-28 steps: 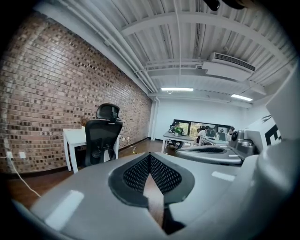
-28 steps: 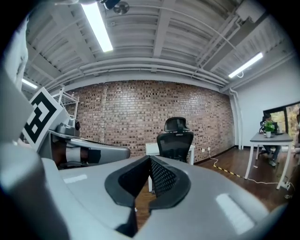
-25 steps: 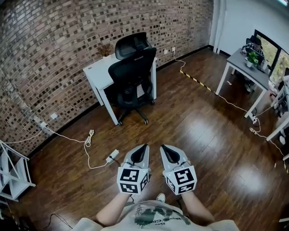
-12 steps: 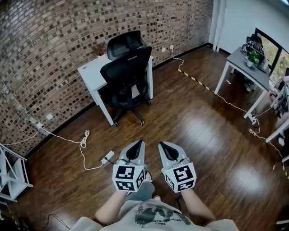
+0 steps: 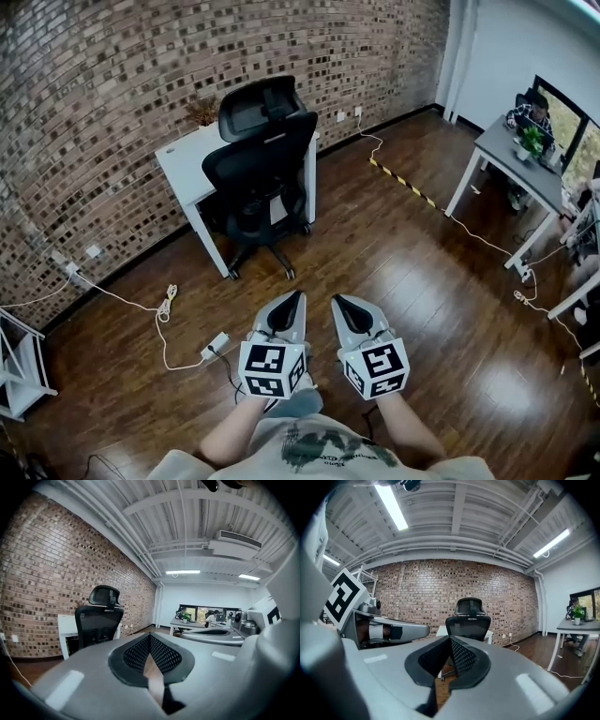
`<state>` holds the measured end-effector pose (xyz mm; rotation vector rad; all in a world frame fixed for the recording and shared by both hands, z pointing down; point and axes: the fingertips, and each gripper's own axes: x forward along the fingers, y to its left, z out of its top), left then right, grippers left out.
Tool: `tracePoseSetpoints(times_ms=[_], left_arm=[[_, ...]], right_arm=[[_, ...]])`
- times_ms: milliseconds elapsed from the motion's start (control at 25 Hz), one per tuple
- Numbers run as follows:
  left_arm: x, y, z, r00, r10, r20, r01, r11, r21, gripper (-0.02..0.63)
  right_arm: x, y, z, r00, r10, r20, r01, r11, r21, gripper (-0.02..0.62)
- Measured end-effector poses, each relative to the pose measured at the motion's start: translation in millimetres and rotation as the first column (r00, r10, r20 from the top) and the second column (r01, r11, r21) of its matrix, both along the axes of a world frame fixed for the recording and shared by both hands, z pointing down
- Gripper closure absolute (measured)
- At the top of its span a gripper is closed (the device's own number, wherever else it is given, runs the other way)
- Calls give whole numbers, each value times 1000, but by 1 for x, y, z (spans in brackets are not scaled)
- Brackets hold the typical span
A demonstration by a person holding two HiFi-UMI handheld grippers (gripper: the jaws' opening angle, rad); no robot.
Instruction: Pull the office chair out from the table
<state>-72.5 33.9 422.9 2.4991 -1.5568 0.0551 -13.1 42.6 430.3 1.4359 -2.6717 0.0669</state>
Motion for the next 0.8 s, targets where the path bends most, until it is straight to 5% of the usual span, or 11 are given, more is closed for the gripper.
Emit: tracePoseSetpoints(times_ms=[800], left_arm=[[-37, -185, -9, 999, -24, -24, 24, 1000, 0, 592]], right_arm=[[-32, -190, -11, 1000, -13, -19, 13, 1000, 5, 594]])
